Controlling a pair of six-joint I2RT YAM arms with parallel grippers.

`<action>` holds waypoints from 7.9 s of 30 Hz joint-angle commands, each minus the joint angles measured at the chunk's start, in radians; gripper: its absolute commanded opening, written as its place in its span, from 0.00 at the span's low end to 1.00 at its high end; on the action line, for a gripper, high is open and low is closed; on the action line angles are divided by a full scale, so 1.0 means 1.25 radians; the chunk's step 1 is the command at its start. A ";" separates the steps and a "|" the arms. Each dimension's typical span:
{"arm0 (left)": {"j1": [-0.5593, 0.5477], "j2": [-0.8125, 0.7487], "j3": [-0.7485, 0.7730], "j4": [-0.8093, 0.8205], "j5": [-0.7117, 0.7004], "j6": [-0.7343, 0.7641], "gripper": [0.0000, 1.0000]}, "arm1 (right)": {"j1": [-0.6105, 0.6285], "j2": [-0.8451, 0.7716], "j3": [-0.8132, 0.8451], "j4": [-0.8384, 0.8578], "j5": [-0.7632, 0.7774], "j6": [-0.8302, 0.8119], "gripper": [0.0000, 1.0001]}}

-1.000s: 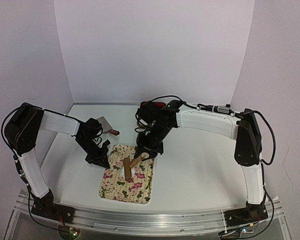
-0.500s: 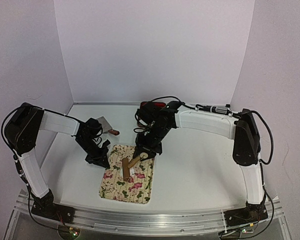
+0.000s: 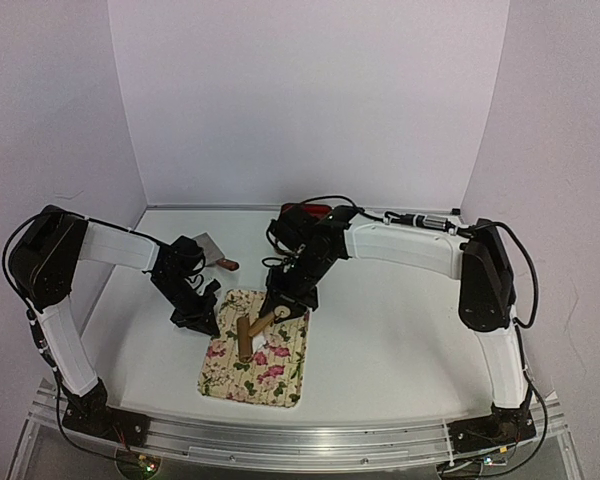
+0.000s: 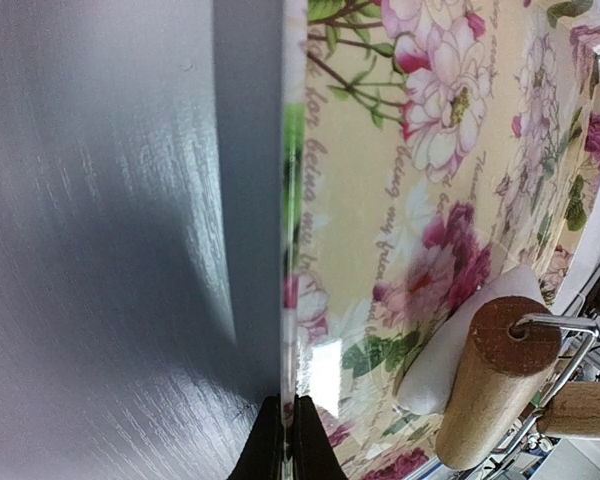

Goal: Roll out the dumpling wrappers from the dough

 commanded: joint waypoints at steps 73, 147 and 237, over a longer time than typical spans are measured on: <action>-0.003 -0.068 -0.029 0.023 -0.103 -0.003 0.00 | 0.034 -0.008 0.023 -0.159 0.246 -0.088 0.00; -0.142 -0.040 0.009 0.010 -0.137 0.018 0.00 | 0.053 -0.144 -0.163 -0.256 0.277 0.076 0.00; -0.142 -0.002 0.028 -0.003 -0.144 0.031 0.00 | 0.059 0.130 -0.262 -0.185 0.214 0.005 0.00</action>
